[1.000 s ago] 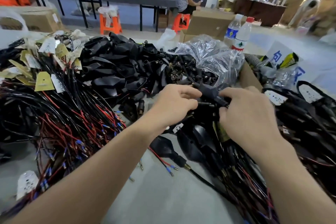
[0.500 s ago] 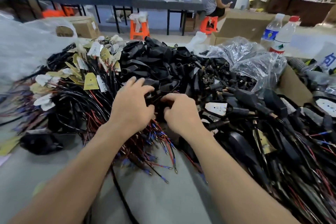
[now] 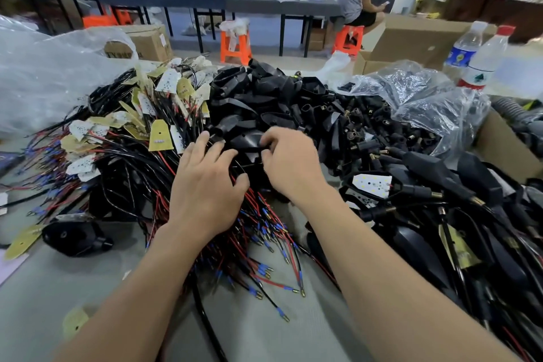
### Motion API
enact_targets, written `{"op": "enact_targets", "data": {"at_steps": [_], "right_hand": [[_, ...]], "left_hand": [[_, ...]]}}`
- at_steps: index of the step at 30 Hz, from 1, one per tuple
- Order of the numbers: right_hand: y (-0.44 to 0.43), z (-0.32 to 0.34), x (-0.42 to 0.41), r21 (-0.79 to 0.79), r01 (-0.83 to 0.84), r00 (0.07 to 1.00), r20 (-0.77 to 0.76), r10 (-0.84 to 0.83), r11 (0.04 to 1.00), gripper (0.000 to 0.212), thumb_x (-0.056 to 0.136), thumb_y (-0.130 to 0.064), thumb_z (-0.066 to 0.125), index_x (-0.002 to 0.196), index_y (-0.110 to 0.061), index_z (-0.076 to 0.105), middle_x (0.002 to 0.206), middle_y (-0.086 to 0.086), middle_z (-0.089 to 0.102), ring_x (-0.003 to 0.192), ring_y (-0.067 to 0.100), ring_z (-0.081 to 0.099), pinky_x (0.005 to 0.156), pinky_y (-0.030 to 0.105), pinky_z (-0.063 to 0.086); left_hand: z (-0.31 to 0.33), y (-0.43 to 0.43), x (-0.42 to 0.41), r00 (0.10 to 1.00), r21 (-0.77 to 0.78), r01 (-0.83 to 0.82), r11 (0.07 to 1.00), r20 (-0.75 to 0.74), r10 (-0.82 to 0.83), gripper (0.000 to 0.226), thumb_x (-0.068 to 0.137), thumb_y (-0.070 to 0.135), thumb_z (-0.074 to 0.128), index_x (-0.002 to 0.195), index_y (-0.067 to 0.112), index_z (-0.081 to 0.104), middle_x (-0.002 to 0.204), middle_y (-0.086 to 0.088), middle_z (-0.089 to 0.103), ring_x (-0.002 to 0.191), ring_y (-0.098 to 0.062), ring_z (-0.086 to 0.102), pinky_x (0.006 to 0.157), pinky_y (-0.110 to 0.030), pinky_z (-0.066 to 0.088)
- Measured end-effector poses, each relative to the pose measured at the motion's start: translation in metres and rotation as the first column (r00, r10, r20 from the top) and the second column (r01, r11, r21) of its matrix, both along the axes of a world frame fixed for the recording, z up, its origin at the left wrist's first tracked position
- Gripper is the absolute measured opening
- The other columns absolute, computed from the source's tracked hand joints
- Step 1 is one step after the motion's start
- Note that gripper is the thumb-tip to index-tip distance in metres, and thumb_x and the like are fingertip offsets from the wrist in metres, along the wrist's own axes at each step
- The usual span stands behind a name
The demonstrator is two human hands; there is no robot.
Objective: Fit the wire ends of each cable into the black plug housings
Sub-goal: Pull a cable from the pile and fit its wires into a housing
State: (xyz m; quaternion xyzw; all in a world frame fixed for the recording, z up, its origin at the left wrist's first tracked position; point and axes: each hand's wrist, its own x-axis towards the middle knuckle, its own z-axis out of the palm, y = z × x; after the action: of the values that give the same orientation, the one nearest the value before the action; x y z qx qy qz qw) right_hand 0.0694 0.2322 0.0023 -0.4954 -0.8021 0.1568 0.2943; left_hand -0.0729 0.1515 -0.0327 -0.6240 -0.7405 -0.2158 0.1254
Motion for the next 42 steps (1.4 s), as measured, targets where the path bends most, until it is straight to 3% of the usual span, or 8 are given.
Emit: {"op": "enact_targets", "data": {"at_steps": [7, 15, 22, 28, 32, 36, 39, 42], "right_hand": [[0.006, 0.003, -0.019, 0.124, -0.135, 0.954, 0.283, 0.095, 0.983, 0.057, 0.087, -0.011, 0.065, 0.141, -0.021, 0.051, 0.132, 0.005, 0.056, 0.124, 0.030, 0.051, 0.105, 0.040, 0.038], [0.010, 0.005, -0.013, 0.082, -0.129, 0.981, 0.157, 0.115, 0.988, 0.035, 0.082, -0.002, 0.062, 0.107, -0.021, 0.047, 0.088, 0.002, 0.064, 0.083, 0.032, 0.061, 0.072, 0.036, 0.036], [-0.004, -0.004, -0.004, 0.073, 0.022, 0.982, -0.188, -0.008, 0.997, 0.025, 0.090, -0.015, 0.060, 0.114, -0.022, 0.066, 0.098, 0.002, 0.075, 0.097, 0.029, 0.067, 0.090, 0.041, 0.053], [0.001, 0.005, -0.026, -0.038, -0.094, 0.971, 0.215, 0.100, 0.995, 0.044, 0.094, -0.027, 0.065, 0.136, -0.020, 0.054, 0.121, 0.011, 0.070, 0.115, 0.037, 0.062, 0.097, 0.042, 0.048], [-0.006, 0.016, -0.021, -0.023, -0.020, 0.987, -0.162, 0.016, 1.000, 0.035, 0.090, -0.020, 0.068, 0.124, -0.024, 0.066, 0.112, -0.005, 0.072, 0.102, 0.019, 0.066, 0.090, 0.033, 0.051], [-0.031, 0.019, -0.015, -0.262, -0.127, 0.734, -0.673, -0.087, 0.957, 0.038, 0.074, -0.005, 0.078, 0.102, -0.030, 0.073, 0.080, -0.021, 0.071, 0.074, -0.001, 0.067, 0.075, 0.025, 0.055], [-0.048, 0.022, -0.018, -0.310, -0.274, 0.595, -0.799, -0.093, 0.911, 0.033, 0.079, 0.002, 0.072, 0.100, -0.024, 0.071, 0.080, -0.004, 0.076, 0.073, 0.011, 0.071, 0.070, 0.030, 0.057], [-0.057, 0.026, -0.026, -0.340, -0.539, 0.564, -0.825, 0.030, 0.771, 0.024, 0.088, -0.007, 0.061, 0.104, -0.017, 0.076, 0.088, 0.007, 0.078, 0.080, 0.019, 0.073, 0.077, 0.032, 0.059]], "left_hand": [[-0.004, 0.001, 0.002, 1.000, 0.075, -0.005, 0.997, 0.017, 0.004, 0.058, 0.092, 0.049, 0.045, 0.135, 0.015, 0.065, 0.147, -0.006, 0.059, 0.153, -0.028, 0.030, 0.127, -0.044, 0.018], [0.000, -0.002, 0.004, 0.996, 0.114, 0.013, 0.993, 0.091, -0.024, 0.048, 0.094, 0.038, 0.064, 0.137, 0.017, 0.066, 0.145, -0.004, 0.062, 0.152, -0.028, 0.032, 0.126, -0.042, 0.016], [0.004, -0.009, 0.008, 0.964, 0.217, -0.010, 0.976, 0.261, -0.048, 0.055, 0.091, 0.027, 0.075, 0.143, 0.016, 0.061, 0.148, -0.016, 0.056, 0.143, -0.016, 0.028, 0.120, -0.033, 0.017], [0.001, -0.008, 0.000, 0.934, 0.185, -0.034, 0.982, 0.355, -0.035, 0.049, 0.097, 0.020, 0.062, 0.146, 0.020, 0.059, 0.156, -0.009, 0.051, 0.148, -0.026, 0.037, 0.120, -0.023, 0.010], [0.005, -0.012, 0.003, 0.922, 0.223, -0.031, 0.974, 0.384, -0.058, 0.055, 0.095, 0.020, 0.066, 0.149, 0.022, 0.056, 0.152, -0.006, 0.055, 0.145, -0.021, 0.043, 0.118, -0.023, 0.020], [0.014, -0.020, 0.009, 0.884, 0.309, 0.021, 0.951, 0.438, -0.162, 0.064, 0.090, 0.034, 0.069, 0.150, 0.038, 0.049, 0.137, 0.013, 0.063, 0.119, 0.000, 0.058, 0.103, -0.001, 0.029], [0.019, -0.028, 0.015, 0.751, 0.353, 0.057, 0.934, 0.601, -0.273, 0.066, 0.085, 0.046, 0.065, 0.145, 0.058, 0.043, 0.113, 0.035, 0.066, 0.087, 0.010, 0.070, 0.078, 0.001, 0.044], [0.023, -0.027, 0.010, 0.663, 0.408, 0.069, 0.910, 0.663, -0.348, 0.067, 0.083, 0.041, 0.063, 0.147, 0.054, 0.047, 0.122, 0.047, 0.057, 0.111, 0.015, 0.062, 0.091, -0.002, 0.044]]}}
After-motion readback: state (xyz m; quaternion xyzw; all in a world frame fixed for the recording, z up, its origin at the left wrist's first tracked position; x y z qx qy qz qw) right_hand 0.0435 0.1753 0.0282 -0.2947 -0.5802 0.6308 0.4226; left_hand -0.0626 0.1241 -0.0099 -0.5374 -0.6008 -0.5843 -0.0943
